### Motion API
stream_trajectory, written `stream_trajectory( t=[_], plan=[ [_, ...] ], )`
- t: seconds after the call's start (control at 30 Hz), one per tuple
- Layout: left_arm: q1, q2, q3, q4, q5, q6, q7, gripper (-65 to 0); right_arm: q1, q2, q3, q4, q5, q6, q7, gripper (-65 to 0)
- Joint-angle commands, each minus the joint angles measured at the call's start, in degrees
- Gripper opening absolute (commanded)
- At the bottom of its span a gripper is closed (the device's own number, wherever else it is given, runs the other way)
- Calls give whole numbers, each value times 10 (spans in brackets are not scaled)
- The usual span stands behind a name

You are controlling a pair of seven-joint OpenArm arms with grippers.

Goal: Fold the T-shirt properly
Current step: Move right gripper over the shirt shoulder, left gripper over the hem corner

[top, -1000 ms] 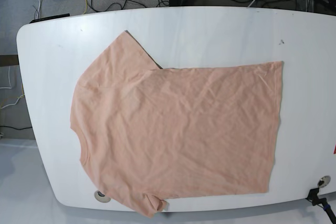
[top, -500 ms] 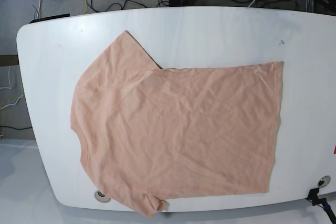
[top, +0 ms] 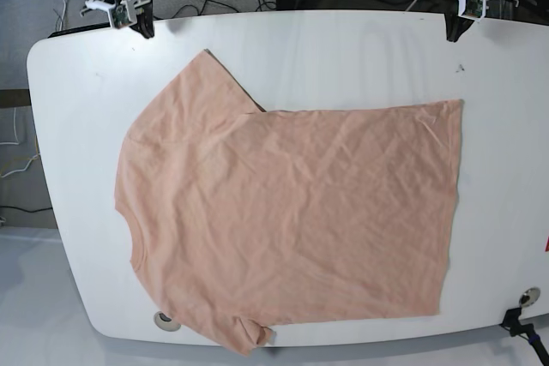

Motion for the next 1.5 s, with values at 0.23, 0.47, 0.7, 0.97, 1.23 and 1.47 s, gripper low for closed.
stream_trajectory(
  t=[0.23,0.47,0.7,0.97,1.23,1.47],
  plan=[
    [-51,-6,-5,44,4,2,-18,-614,103,26,8,29,5,12,-102,-634],
    [-104,-19,18,44,7,4,-4,-412,115,104,67,54,115,10,-151,-486],
    [-178,-24,83,29,25,12,24,-379,163,152,133,80,235,50,-290,-458],
    [-250,-28,147,-16,92,18,27,-313,233,159,133,83,239,151,-371,-456],
    [-274,-26,162,-54,124,14,26,-299,251,150,131,57,244,201,-368,-458],
    [-266,-29,160,-55,129,14,10,-293,293,146,126,24,268,214,-388,-458]
  ],
)
